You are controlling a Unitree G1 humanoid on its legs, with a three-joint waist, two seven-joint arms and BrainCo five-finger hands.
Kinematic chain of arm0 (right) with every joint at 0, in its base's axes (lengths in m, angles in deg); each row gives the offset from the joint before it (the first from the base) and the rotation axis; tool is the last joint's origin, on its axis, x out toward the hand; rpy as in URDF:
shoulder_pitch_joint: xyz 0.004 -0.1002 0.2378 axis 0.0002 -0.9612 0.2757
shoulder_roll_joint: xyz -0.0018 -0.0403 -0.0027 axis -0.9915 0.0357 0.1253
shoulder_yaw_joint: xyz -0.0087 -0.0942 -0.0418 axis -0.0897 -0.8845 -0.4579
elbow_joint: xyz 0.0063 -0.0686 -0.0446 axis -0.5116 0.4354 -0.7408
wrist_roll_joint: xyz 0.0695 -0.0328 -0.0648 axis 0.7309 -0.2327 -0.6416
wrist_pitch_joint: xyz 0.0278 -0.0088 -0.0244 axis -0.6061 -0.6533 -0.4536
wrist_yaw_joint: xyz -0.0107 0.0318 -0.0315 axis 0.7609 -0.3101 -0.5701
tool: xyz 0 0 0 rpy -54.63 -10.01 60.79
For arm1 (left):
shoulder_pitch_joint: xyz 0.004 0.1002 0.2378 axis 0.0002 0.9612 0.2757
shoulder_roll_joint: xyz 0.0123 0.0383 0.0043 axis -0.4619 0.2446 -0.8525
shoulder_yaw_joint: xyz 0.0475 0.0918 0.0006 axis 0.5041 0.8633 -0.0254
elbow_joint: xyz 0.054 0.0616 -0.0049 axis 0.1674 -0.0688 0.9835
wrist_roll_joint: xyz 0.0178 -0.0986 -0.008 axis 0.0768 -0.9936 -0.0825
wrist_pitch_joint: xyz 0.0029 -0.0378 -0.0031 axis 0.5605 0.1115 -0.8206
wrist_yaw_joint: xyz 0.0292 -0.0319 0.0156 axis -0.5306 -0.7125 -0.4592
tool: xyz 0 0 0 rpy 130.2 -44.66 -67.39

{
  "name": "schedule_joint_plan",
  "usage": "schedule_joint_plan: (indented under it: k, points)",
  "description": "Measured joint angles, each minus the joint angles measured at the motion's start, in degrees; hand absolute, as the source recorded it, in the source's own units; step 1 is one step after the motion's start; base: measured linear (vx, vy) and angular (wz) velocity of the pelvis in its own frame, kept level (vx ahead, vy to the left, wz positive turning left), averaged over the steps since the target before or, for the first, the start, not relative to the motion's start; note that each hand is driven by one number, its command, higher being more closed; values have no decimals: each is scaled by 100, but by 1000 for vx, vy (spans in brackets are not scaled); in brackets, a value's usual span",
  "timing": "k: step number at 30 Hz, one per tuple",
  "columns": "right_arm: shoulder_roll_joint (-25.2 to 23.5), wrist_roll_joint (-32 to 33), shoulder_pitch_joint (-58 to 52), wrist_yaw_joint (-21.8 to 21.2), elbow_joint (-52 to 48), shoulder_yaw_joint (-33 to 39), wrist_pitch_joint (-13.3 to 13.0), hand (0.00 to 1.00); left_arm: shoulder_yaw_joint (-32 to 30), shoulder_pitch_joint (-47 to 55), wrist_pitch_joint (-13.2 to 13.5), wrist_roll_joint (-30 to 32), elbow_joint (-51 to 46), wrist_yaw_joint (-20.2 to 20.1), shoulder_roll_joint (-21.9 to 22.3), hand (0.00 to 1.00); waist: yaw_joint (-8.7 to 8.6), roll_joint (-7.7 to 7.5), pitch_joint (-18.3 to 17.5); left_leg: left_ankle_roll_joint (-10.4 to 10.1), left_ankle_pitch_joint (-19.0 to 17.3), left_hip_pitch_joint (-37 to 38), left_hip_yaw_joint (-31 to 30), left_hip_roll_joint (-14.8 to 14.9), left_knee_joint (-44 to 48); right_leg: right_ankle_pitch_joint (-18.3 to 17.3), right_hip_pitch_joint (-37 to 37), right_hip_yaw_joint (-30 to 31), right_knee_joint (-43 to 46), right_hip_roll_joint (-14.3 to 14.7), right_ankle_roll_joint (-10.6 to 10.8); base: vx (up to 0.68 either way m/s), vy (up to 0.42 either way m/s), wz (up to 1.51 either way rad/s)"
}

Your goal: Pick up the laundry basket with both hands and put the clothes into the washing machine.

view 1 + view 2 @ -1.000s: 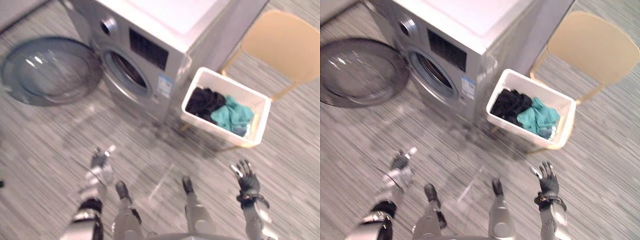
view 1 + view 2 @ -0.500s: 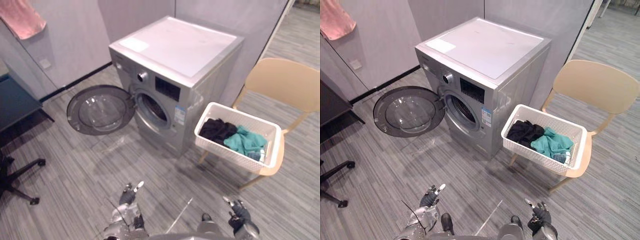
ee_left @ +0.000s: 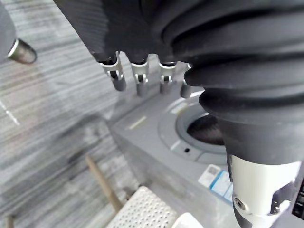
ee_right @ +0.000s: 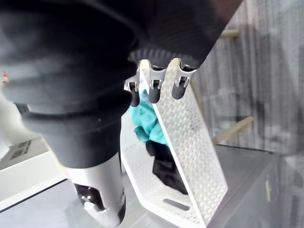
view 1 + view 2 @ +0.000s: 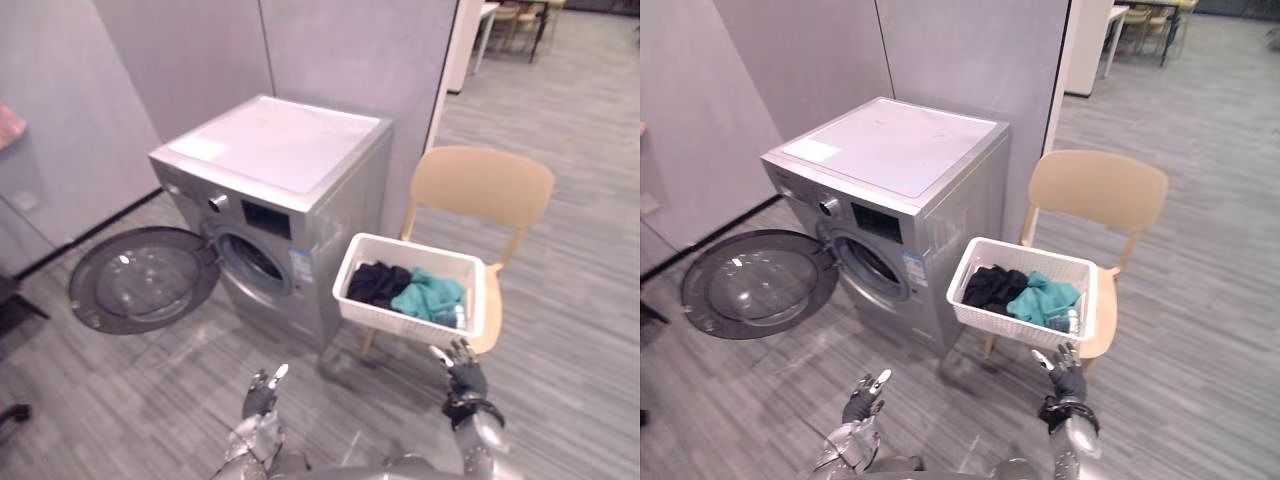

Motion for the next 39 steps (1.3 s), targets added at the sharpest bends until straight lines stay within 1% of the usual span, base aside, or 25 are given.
schedule_joint_plan:
  k: [1, 5, 6, 8, 9, 11, 12, 14, 15, 16, 17, 19, 20, 21, 22, 24, 25, 28, 30, 32, 34, 35, 36, 38, 39]
  points:
    - [-19, -54, 6, 4, -114, -53, 0, 0, 0, 34, -4, 12, 0, 0, 6, 0, 5, -73, -52, 1, -1, 50, 111, 1, -43, 26, 5, 111, -60, -8, 29, 124, 78, -82]
    - [-25, -173, -33, 22, -628, -361, -20, 0, 25, -121, -5, 124, -38, 1, 186, 0, 3, -48, -130, 72, -43, 187, 681, -103, -299, 234, 5, 594, -551, -256, 224, 120, 146, -66]
    - [-28, -184, -45, -17, -657, -369, -20, 0, 78, -195, 7, 182, -124, 2, 226, 0, -17, -43, -133, 139, -84, 195, 788, -154, -320, 305, 0, 699, -662, -329, 313, 141, 157, -45]
    - [-31, -308, -109, -61, -761, -398, 0, 0, 222, -316, 27, 253, -280, 2, 244, 0, -30, -75, -119, 214, -124, 236, 868, -246, -355, 349, -5, 752, -713, -432, 367, 121, 119, -33]
    - [-29, -401, -223, -69, -978, -418, 13, 0, 324, -423, 41, 274, -283, 1, 258, 0, -15, -99, -103, 248, -117, 324, 955, -273, -405, 368, -64, 731, -529, -438, 398, 91, 68, -33]
    - [-43, -531, -308, -76, -1423, -514, 13, 0, 358, -486, 56, 274, -286, 9, 272, 0, -31, -126, -80, 262, -121, 504, 1103, -279, -496, 366, -396, 607, 296, -271, 405, 107, 72, -37]
    - [-49, -633, -318, -87, -1764, -577, -3, 0, 408, -524, 62, 275, -285, 17, 270, 0, -35, -179, -6, 267, -123, 626, 1248, -280, -521, 380, -653, 390, 937, -188, 498, 61, 40, -28]
    - [-76, -739, -303, -140, -2058, -600, -52, 0, 584, -584, 75, 277, -209, 12, 262, 0, -46, -277, 104, 296, -141, 826, 1290, -285, -595, 478, -802, -26, 1353, -214, 601, 31, 9, -15]
    - [-83, -851, -287, -174, -2164, -611, -74, 0, 653, -578, 72, 295, -180, -11, 258, 0, -51, -224, 166, 318, -154, 904, 1307, -211, -682, 422, -832, -399, 1337, -307, 501, 25, -27, -5]
    - [-84, -871, -246, -191, -2193, -626, -83, 0, 675, -581, 72, 299, -172, -9, 248, 0, -31, -262, 178, 316, -155, 938, 1336, -189, -693, 348, -834, -627, 1299, -397, 373, 39, -75, -19]
    - [-67, -999, -111, -212, -2193, -644, -99, 0, 710, -598, 84, 338, -92, -12, 233, 0, 20, -286, 176, 249, -205, 945, 1328, -111, -693, 252, -781, -1172, 824, -606, 250, 48, -77, -25]
    - [-16, -1132, 106, -221, -2091, -692, -139, 0, 757, -638, 96, 375, 122, -30, 108, 0, 30, -345, 144, 190, -203, 837, 1271, -112, -702, 449, -564, -1322, -100, -720, 281, 38, -107, 0]
    - [116, -1331, 343, -229, -1802, -707, -202, 0, 809, -725, 67, 486, 436, -94, 18, 0, -56, -392, 141, 91, -160, 826, 1094, -150, -805, 695, -486, -1432, -375, -781, 304, 95, -143, 40]
    - [344, -1512, 504, -257, -1511, -732, -184, 0, 854, -702, 0, 518, 512, -137, 13, 0, -29, -262, 135, 27, -28, 837, 877, -180, -1039, 736, -488, -1574, -505, -750, 251, 144, -148, 40]
    - [457, -1598, 598, -264, -1353, -737, -157, 0, 865, -679, -8, 518, 512, -145, 17, 0, -10, -186, 131, 35, 66, 827, 797, -163, -1132, 793, -486, -1624, -599, -722, 228, 168, -102, 30]
    - [912, -1953, 1066, -324, -714, -839, -34, 0, 860, -642, -7, 513, 513, -154, -23, 0, 35, 52, 116, -10, 287, 705, 549, -67, -1399, 1022, -427, -1852, -991, -598, 166, 141, -107, 28]
    - [1077, -2069, 1354, -331, -335, -869, 50, 0, 836, -622, -5, 511, 513, -162, -65, 0, 112, 105, 111, -52, 364, 700, 296, -23, -1505, 1107, -354, -1956, -1190, -551, 132, 132, -102, 26]
    - [1297, -2277, 1975, -329, 336, -1058, 81, 0, 882, -512, -2, 507, 510, -279, -190, 0, 145, 104, 122, -86, 393, 663, -84, 54, -1526, 1183, -72, -2290, -1499, -512, 78, 101, -45, 48]
    - [1338, -2376, 2494, -329, 758, -1328, 80, 0, 920, -441, -3, 508, 509, -315, -253, 0, 163, 98, 136, -76, 438, 637, -128, 46, -1575, 1265, -34, -2341, -1623, -526, 80, 22, 18, 21]
    - [1433, -2482, 3424, -340, 1452, -1815, 74, 0, 957, -426, -1, 501, 473, -383, -345, 0, 205, 100, 314, -65, 551, 468, -176, -7, -1571, 1456, -84, -2415, -1790, -591, 80, -64, 35, 13]
    - [1622, -2758, 4574, -455, 2353, -2275, 83, 0, 966, -522, 32, 442, 329, -384, -405, 0, 444, 136, 717, -32, 574, 190, -294, -53, -1401, 1551, -230, -2473, -1783, -640, 86, -147, 16, 22]
    - [1652, -2816, 4831, -456, 2576, -2330, 89, 0, 968, -522, 41, 438, 278, -383, -412, 0, 489, 145, 797, -25, 579, 108, -307, -68, -1368, 1553, -292, -2477, -1770, -654, 88, -174, 3, 28]
    - [1725, -2929, 5334, -451, 2992, -2383, 134, 0, 970, -528, 63, 370, 194, -382, -423, 0, 606, 218, 1004, -9, 614, -36, -353, -91, -1328, 1600, -380, -2511, -1753, -678, 82, -145, -4, 20]
    - [1767, -3106, 5915, -447, 3439, -2382, 188, 0, 970, -487, 98, 238, 90, -378, -473, 0, 758, 266, 1244, -22, 678, -241, -413, -111, -1267, 1683, -534, -2571, -1745, -696, 66, -181, -12, 17]
    - [1766, -3249, 6222, -441, 3650, -2372, 230, 0, 958, -442, 108, 139, -35, -362, -515, 0, 788, 262, 1403, -22, 728, -337, -436, -108, -1256, 1712, -612, -2595, -1726, -698, 61, -172, -24, 14]
